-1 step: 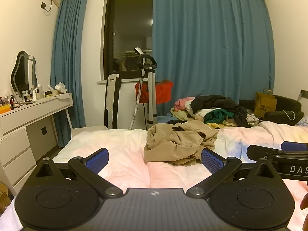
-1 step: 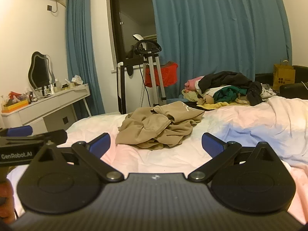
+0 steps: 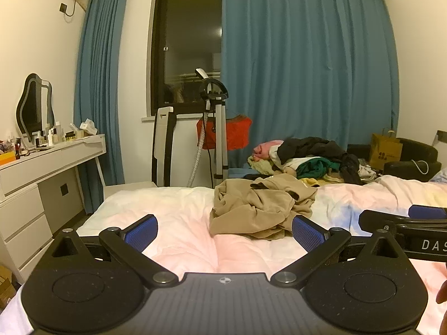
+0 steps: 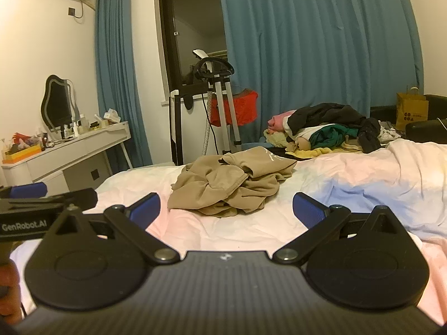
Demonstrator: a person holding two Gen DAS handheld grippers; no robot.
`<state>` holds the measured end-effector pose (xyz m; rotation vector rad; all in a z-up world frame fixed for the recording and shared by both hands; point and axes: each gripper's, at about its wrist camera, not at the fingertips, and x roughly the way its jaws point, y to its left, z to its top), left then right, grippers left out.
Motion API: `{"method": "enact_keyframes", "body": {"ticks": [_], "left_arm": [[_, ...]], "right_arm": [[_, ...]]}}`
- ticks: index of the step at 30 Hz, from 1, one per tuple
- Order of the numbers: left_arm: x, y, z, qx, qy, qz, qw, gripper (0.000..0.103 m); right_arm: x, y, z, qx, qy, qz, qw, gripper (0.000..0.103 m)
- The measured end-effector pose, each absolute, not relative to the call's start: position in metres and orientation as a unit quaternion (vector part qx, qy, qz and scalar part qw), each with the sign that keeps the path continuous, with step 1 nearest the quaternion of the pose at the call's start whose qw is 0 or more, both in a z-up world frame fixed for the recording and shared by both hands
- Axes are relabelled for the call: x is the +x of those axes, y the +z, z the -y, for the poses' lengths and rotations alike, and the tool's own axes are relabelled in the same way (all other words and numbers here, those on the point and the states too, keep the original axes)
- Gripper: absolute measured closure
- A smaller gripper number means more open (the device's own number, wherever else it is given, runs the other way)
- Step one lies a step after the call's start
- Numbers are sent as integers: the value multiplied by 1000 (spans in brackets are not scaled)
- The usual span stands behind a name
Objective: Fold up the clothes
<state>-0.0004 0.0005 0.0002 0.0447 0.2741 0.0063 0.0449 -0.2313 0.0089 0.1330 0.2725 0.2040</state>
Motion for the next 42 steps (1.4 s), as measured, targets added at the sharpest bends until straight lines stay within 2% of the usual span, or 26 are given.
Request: {"method": "enact_keyframes", "body": {"ticks": [11,29,35,38,42], "left_arm": [[-7,-10,-24,16,0,-141,990,0],[5,-12,-12,13,3,-173,985,0],[5,-7,-15,7,-16,-163,986,0],[9,-7,-14,6,-16,-157,988,0],[17,-19,-19,-13,-3,-159,987,0]], "right_arm": [[47,8,236,84,104,-146,980,0],[45,5,237,72,95,-146,982,0],[52,-2,235,79,92,-178,976,0],[54,18,229,85,42,-183,979,0],[53,76,221,117,43,-122,985,0]]}}
